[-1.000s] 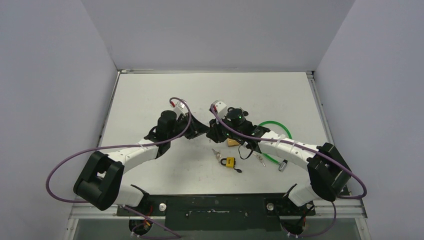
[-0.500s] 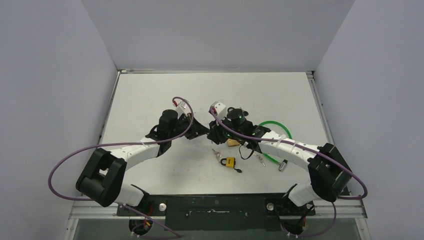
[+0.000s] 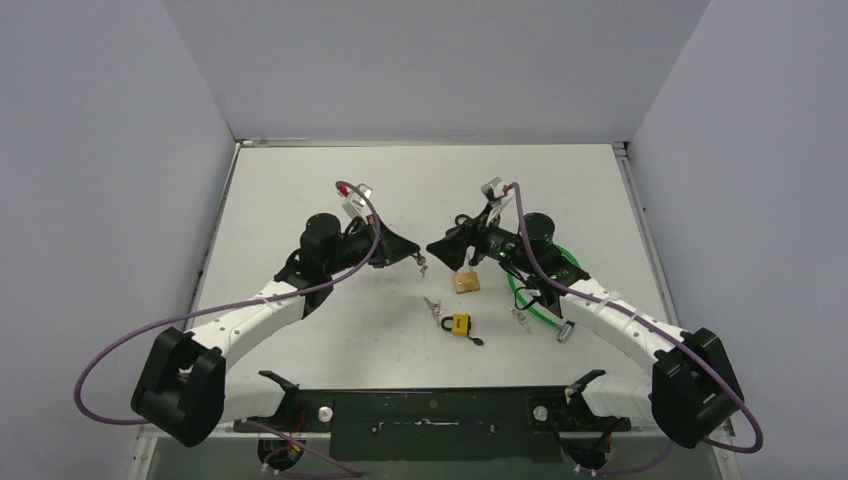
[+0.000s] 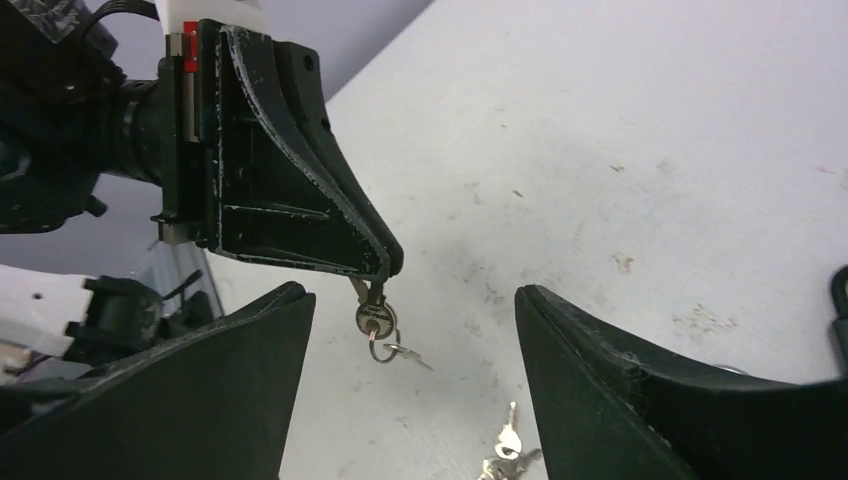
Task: Unlock with the key
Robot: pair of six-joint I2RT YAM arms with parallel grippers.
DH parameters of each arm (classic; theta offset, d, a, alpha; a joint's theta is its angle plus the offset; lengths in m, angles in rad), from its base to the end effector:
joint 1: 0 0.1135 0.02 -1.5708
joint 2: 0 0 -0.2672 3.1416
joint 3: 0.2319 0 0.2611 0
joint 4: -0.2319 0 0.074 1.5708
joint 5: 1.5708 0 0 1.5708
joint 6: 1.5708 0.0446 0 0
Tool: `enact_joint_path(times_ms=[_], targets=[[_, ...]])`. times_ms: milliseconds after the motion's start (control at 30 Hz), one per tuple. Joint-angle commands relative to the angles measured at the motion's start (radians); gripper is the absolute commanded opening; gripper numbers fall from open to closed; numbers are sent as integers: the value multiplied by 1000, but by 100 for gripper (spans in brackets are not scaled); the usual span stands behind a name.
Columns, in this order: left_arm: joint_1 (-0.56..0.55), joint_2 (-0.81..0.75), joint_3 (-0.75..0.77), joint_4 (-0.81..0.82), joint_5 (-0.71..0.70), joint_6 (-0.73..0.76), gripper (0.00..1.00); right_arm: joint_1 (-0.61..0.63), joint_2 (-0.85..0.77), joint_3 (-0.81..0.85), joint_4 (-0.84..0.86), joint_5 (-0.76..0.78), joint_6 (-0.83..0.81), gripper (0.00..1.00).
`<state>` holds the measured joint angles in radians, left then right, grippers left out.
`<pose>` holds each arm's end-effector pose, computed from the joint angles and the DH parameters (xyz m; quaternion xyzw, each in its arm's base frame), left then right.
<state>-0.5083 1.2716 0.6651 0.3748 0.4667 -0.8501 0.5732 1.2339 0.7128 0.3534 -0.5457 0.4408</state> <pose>0.2480 -0.1611 0.2472 0.0117 0.7761 -0.5204 0.3559 0.2332 0.1781 0.2725 -0.2222 0.7225 0.4817 0.4434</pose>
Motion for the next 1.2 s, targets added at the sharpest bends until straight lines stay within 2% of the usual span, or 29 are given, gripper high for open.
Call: enact_joint_path(times_ms=[0,200,300,367,433,600,733,833,967,1067,1133,1167], targets=[[7,-83,73,34,78,46,0,2,-16,20,158,-115,126,72],[8,-126,111,51,155,-19,0,4,-8,17,231,-225,185,57],[8,-132,116,82,189,-60,0,4,-12,16,262,-256,214,43],[8,-136,114,107,202,-81,0,4,-15,19,265,-264,224,27],[8,-142,115,122,208,-94,0,3,-18,25,262,-264,231,19],[7,-152,113,146,205,-109,0,4,-17,35,275,-276,256,18],[7,-158,104,178,201,-132,0,5,-6,43,288,-297,273,28],[7,-164,100,188,196,-138,0,5,2,51,287,-294,276,29],[7,-170,98,194,195,-140,0,5,9,56,295,-289,292,20],[6,-173,94,197,190,-141,0,4,11,55,316,-295,308,2],[7,-178,93,200,185,-140,0,4,12,54,323,-292,315,0],[7,-183,91,199,178,-134,4,3,12,53,324,-291,315,0]])
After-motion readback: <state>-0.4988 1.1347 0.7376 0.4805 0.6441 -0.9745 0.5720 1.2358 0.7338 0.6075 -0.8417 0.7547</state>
